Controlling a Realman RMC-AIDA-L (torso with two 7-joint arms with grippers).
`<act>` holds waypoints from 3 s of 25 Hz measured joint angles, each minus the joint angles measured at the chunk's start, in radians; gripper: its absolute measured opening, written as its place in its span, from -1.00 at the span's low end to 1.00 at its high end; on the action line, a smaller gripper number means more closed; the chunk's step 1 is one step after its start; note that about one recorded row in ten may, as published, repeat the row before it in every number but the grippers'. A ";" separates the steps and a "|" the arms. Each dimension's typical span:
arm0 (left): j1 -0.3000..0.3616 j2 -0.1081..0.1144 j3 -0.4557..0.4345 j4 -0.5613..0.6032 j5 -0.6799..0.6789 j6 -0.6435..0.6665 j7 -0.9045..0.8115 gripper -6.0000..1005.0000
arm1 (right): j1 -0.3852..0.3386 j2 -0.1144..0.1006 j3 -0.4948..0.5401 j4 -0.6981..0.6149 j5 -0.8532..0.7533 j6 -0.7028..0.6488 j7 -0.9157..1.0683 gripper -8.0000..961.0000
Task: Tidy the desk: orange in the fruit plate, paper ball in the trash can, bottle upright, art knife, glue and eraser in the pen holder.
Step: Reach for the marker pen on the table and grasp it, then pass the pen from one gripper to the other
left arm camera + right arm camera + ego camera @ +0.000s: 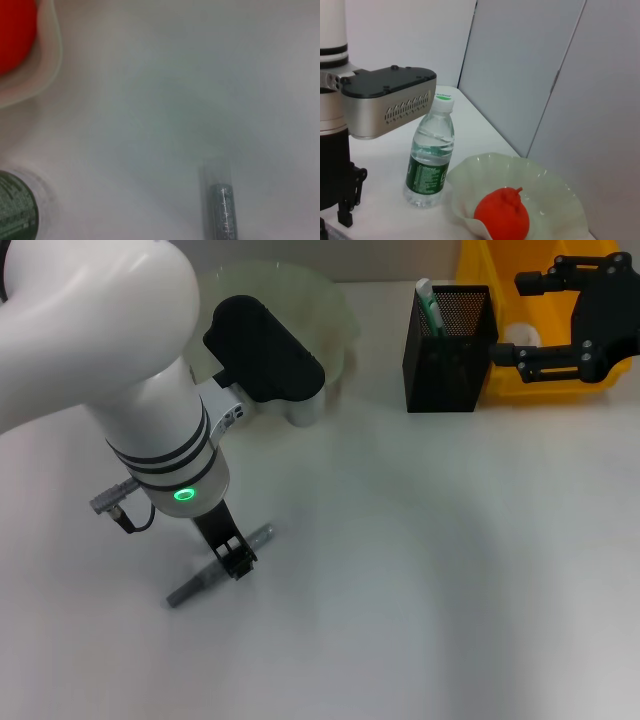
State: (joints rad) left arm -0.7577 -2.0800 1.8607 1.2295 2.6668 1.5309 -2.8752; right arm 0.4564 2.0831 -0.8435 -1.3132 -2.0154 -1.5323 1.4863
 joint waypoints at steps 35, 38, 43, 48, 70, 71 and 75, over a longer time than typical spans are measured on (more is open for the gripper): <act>0.012 0.000 -0.016 0.046 -0.008 0.024 0.031 -0.69 | -0.026 0.002 0.008 -0.050 0.026 -0.002 0.038 0.61; 0.043 0.003 -0.117 0.174 -0.038 0.092 0.100 -0.70 | -0.038 0.001 0.009 -0.099 0.026 -0.007 0.130 0.60; 0.078 0.007 -0.280 0.261 -0.177 0.121 0.235 -0.70 | -0.068 -0.002 0.009 -0.182 0.027 -0.010 0.265 0.58; 0.130 0.009 -0.464 0.291 -0.427 0.116 0.435 -0.70 | -0.113 0.000 0.016 -0.291 0.052 -0.049 0.487 0.55; 0.210 0.017 -0.850 -0.247 -0.942 0.224 0.942 -0.71 | -0.087 -0.013 0.204 0.522 0.425 -0.467 0.026 0.46; 0.209 0.014 -0.840 -0.253 -0.947 0.230 0.970 -0.71 | -0.073 -0.010 0.204 0.541 0.414 -0.456 0.018 0.45; 0.204 0.010 -0.814 -0.271 -0.952 0.231 1.021 -0.71 | -0.018 -0.006 0.158 0.600 0.389 -0.373 0.011 0.43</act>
State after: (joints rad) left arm -0.5538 -2.0699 1.0472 0.9586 1.7152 1.7622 -1.8545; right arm 0.4385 2.0769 -0.6860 -0.7133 -1.6267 -1.9056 1.4971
